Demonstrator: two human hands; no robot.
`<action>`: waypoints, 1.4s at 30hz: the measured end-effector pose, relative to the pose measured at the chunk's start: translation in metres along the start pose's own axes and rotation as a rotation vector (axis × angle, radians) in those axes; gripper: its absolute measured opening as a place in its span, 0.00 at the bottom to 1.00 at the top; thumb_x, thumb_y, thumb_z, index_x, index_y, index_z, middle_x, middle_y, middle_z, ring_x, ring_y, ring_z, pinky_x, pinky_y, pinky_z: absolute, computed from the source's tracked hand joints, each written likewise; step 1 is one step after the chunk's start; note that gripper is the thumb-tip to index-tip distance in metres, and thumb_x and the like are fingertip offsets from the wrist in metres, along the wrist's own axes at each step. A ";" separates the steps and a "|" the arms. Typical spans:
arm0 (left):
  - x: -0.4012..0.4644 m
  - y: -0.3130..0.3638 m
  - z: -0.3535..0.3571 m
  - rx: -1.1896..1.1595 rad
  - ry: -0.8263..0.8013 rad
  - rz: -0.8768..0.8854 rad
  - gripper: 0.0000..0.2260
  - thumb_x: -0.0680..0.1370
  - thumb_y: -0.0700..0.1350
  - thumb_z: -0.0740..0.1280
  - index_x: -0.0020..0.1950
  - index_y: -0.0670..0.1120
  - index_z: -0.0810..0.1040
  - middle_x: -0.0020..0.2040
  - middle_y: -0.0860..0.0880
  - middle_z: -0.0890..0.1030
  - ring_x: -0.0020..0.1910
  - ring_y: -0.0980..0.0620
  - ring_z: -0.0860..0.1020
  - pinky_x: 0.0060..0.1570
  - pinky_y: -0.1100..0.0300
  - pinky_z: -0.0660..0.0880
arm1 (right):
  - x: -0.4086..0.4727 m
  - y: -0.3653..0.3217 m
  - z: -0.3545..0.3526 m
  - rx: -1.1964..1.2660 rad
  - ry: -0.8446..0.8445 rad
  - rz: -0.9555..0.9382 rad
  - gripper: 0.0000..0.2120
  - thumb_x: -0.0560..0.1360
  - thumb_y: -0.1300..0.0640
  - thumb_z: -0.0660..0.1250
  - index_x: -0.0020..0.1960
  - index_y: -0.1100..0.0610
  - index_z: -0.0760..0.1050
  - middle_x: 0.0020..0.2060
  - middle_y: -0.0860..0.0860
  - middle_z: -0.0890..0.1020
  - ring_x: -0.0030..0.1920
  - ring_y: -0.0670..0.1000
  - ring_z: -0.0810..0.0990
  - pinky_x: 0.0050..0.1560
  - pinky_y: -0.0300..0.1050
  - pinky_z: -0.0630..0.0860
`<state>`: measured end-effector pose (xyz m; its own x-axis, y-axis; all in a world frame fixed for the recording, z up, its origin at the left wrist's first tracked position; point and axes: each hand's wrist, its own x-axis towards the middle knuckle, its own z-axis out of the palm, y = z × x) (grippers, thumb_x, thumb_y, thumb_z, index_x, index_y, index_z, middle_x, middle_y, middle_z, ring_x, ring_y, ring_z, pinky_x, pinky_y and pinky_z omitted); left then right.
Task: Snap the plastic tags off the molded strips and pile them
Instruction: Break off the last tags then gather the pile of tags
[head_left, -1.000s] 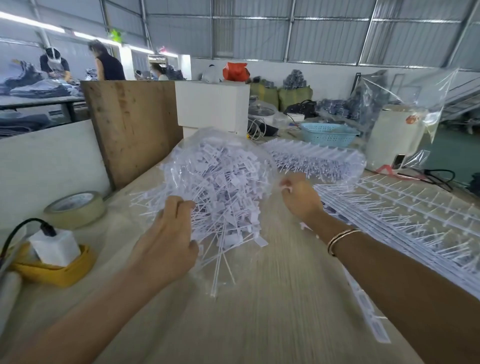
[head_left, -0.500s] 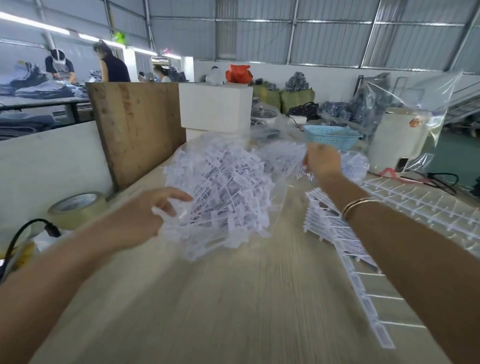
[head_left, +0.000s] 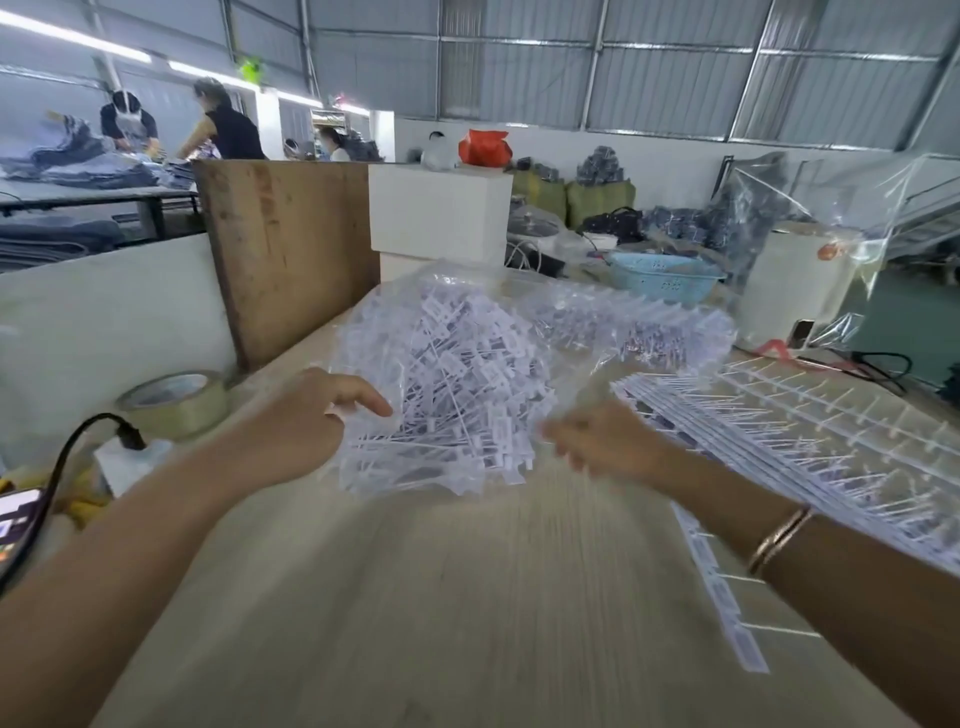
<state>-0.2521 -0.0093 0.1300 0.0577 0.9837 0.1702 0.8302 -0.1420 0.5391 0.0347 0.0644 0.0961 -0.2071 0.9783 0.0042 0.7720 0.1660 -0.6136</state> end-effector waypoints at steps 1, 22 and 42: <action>-0.003 0.005 0.001 0.155 0.084 0.014 0.21 0.72 0.32 0.58 0.50 0.57 0.77 0.57 0.49 0.72 0.53 0.45 0.74 0.47 0.56 0.72 | -0.007 0.000 0.018 -0.108 -0.133 0.000 0.28 0.71 0.33 0.61 0.37 0.59 0.75 0.31 0.51 0.79 0.30 0.46 0.76 0.34 0.40 0.72; 0.001 0.024 0.115 0.374 -0.271 0.908 0.13 0.78 0.39 0.61 0.57 0.51 0.80 0.54 0.53 0.80 0.54 0.54 0.74 0.52 0.65 0.65 | 0.048 -0.018 0.042 -0.234 -0.238 -0.290 0.15 0.79 0.64 0.58 0.63 0.58 0.75 0.58 0.54 0.78 0.59 0.53 0.75 0.56 0.39 0.69; -0.009 0.008 0.032 0.859 -0.225 0.216 0.11 0.75 0.45 0.59 0.56 0.52 0.74 0.55 0.53 0.77 0.54 0.52 0.76 0.51 0.58 0.72 | -0.006 -0.045 0.076 -0.586 -0.130 -1.029 0.18 0.74 0.63 0.62 0.63 0.55 0.73 0.58 0.52 0.79 0.57 0.54 0.77 0.53 0.49 0.70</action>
<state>-0.2288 -0.0154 0.1066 0.2918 0.9563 -0.0178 0.9107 -0.2835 -0.3005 -0.0439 0.0419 0.0638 -0.9231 0.3386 0.1822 0.3580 0.9298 0.0854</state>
